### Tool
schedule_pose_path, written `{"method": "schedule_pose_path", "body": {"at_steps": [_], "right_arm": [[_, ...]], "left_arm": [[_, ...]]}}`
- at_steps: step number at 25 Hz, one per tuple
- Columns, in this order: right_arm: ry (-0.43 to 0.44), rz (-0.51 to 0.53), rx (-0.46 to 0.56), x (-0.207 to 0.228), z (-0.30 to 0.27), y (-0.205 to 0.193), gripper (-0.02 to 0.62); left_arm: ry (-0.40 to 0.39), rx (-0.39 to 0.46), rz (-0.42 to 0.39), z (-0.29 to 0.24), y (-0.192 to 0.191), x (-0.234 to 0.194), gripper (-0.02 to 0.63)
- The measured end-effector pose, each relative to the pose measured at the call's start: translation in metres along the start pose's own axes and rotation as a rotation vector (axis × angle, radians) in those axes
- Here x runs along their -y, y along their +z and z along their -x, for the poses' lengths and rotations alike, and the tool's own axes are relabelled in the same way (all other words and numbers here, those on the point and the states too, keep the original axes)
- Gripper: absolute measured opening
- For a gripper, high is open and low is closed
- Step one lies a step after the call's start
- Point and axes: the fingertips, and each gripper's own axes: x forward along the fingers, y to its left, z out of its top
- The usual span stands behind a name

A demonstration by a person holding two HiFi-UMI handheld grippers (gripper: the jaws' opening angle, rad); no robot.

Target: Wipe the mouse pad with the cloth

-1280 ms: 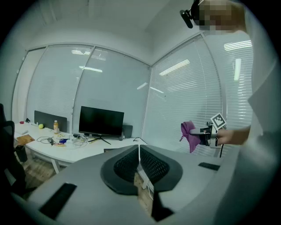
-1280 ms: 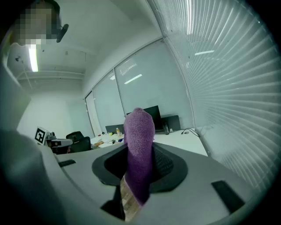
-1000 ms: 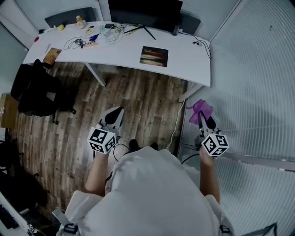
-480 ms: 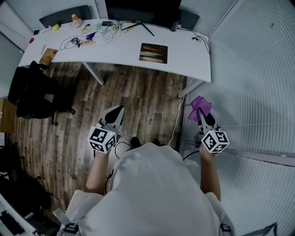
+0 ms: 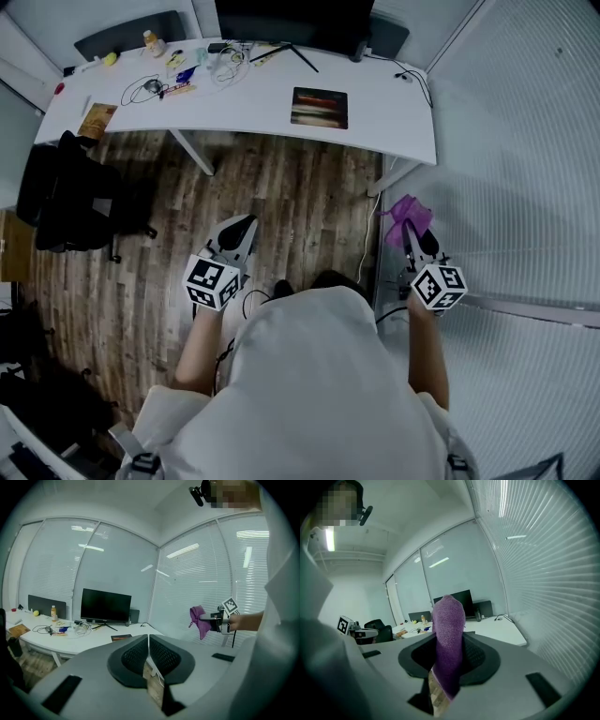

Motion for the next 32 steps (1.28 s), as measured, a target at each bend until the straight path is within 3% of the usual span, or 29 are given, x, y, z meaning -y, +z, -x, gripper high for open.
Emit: {"method": "schedule_pose_path", "body": {"at_steps": [9,23,32], "right_arm": [[0.018,0.005,-0.020,0.018,-0.047,0.010,0.129],[0.118,0.050,-0.073,0.088,-0.174,0.060,0.128],[0.177,0.056,-0.122,0.143,-0.237,0.068,0.129]], "left_arm": [[0.020,0.006,0.008,-0.037,0.009,-0.024,0.023],[0.103,-0.027,0.043,-0.151,0.035,-0.059,0.023],[0.151,-0.045,0.055,-0.223,0.045,-0.061,0.023]]}}
